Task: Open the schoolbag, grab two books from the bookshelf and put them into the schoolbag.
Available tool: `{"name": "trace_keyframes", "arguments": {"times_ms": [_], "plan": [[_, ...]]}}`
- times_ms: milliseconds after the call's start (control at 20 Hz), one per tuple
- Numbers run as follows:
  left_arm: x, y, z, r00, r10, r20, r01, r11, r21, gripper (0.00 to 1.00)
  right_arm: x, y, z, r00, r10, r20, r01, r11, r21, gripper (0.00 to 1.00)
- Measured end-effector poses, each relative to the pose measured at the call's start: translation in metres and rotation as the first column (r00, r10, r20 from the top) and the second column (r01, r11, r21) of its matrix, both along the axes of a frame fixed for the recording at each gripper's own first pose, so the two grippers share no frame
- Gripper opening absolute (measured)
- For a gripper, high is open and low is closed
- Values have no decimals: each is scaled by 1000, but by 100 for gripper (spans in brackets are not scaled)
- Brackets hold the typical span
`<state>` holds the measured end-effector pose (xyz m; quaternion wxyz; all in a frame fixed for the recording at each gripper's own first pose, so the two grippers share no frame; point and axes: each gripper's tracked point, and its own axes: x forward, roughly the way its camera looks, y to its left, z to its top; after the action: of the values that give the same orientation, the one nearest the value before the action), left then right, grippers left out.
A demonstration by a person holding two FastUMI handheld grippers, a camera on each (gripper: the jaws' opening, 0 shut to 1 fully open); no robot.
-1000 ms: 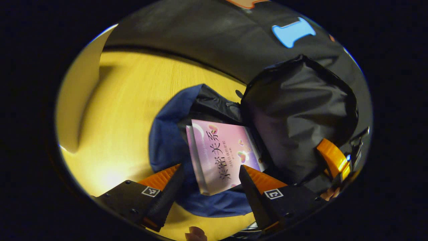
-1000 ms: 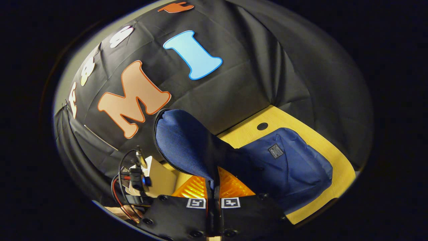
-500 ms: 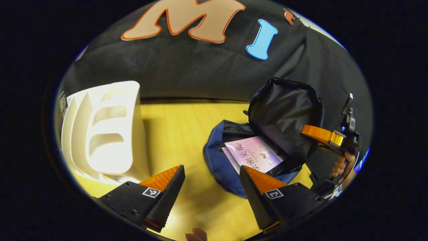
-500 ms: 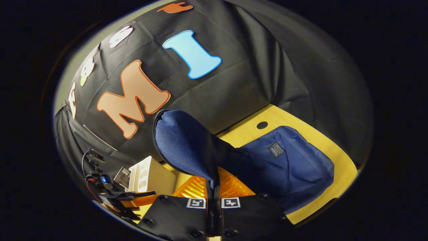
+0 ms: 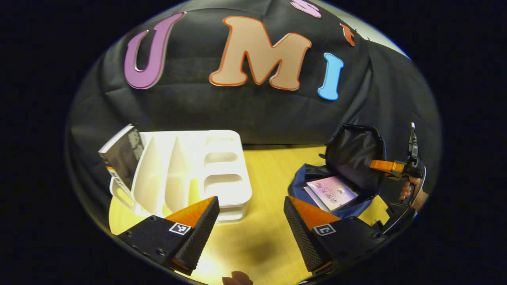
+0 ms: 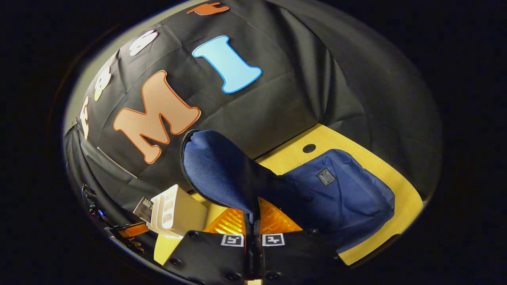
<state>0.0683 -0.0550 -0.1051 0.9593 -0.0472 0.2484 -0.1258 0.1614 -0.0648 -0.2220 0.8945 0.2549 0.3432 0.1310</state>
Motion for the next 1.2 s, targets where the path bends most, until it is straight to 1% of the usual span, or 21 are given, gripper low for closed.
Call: {"name": "trace_keyframes", "arguments": {"times_ms": [200, 300, 400, 500, 600, 650, 750, 950, 1200], "plan": [[1, 63, 18, 994, 101, 45, -102, 994, 39, 95, 2, 0, -1, 1000, -3, -6, 3, 1000, -5, 2], [4, 92, 24, 988, 147, 46, -150, 987, 60, 95, 1, 1, -2, 1000, -1, -6, 1, 1000, -11, 4], [8, 119, 28, 982, 184, 32, -186, 980, 67, 95, 1, 2, -1, 1000, 1, -3, -1, 1000, -17, 3], [13, 143, 31, 980, 197, 19, -198, 977, 76, 95, 1, 2, -3, 1000, 0, -6, 0, 1000, -23, 3], [22, 159, 26, 979, 200, -30, -200, 979, 30, 95, 2, 2, -2, 1000, -4, -6, 4, 1000, -22, 3], [27, 171, 25, 976, 210, -61, -210, 978, 5, 95, 2, 2, -3, 1000, -3, -6, 3, 1000, -22, 3], [48, 193, 23, 969, 231, -87, -234, 972, -29, 96, 1, 3, -4, 1000, -1, -8, 1, 1000, -25, 3], [73, 234, 26, 946, 287, -151, -303, 948, -97, 96, 0, 1, -4, 1000, -11, -11, 10, 1000, -16, 3], [104, 273, 17, 927, 325, -187, -343, 936, -74, 95, 1, 2, -4, 1000, -12, -15, 11, 1000, -21, 3]]}}
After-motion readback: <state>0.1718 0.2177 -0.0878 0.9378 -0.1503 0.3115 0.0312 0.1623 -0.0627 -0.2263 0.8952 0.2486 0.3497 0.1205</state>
